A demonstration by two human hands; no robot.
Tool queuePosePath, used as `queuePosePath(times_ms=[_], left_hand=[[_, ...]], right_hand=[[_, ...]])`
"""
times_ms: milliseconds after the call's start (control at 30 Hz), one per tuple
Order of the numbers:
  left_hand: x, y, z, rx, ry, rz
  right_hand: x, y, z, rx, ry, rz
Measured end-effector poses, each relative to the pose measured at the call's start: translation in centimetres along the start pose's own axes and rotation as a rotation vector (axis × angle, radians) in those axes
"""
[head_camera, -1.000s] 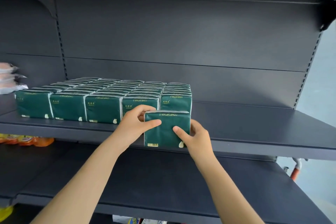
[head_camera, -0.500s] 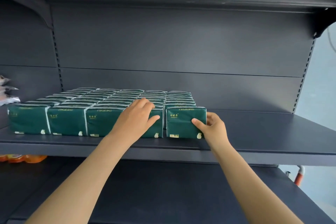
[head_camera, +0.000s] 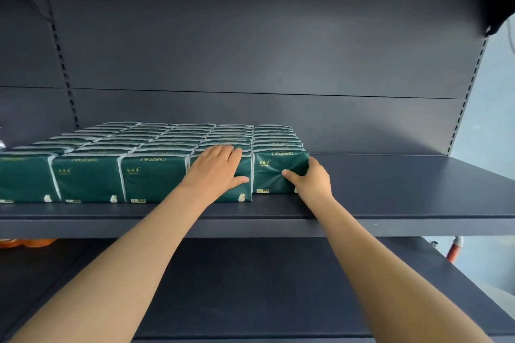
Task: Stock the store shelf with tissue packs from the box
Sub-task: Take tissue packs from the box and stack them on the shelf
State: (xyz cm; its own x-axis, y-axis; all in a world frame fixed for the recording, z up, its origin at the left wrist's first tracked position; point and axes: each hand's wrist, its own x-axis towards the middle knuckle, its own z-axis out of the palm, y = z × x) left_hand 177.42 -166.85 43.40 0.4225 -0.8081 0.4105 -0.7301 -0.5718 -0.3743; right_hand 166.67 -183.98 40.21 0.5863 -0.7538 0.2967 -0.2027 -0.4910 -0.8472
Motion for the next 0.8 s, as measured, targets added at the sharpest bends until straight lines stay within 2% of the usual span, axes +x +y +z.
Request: queuePosePath(times_ms=[300,500,667,800], left_hand=[[-0.2,0.1,-0.6,-0.001,-0.032,0.007],[-2.7,0.1,-3.6,-0.058,-0.051,-0.040],[-7.2,0.9,-6.0,-0.149,-0.036,-0.120],[-13.5,2.2,-7.8,-0.228,-0.067,-0.206]], right_hand=[[0.3,-1.8,-0.6,-0.115,-0.053,0.110],[-2.9,-2.8,-3.6,-0.256,-0.113,0.084],[-7.0,-2.7,-6.2,-0.449,-0.077,-0.097],[-12.0,-1.5,-7.8,-0.666,-0.147,-0.263]])
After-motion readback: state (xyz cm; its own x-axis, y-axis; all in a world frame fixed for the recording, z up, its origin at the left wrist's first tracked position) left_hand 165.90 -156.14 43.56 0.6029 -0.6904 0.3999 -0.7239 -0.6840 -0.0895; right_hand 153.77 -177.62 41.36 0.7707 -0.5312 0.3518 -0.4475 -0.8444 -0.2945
